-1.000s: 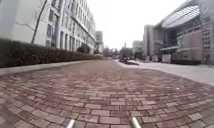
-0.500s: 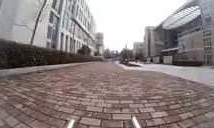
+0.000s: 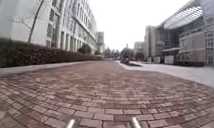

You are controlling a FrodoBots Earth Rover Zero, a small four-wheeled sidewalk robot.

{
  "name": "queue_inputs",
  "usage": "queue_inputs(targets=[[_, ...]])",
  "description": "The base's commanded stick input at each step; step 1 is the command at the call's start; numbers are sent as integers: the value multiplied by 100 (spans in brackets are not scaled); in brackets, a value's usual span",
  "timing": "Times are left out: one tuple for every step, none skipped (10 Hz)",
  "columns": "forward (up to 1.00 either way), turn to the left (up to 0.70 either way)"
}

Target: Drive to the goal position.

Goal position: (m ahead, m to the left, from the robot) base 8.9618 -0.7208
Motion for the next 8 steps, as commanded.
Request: queue_inputs(targets=[[70,0],[70,0],[70,0],[70,0],[70,0],[70,0],[70,0],[70,0]])
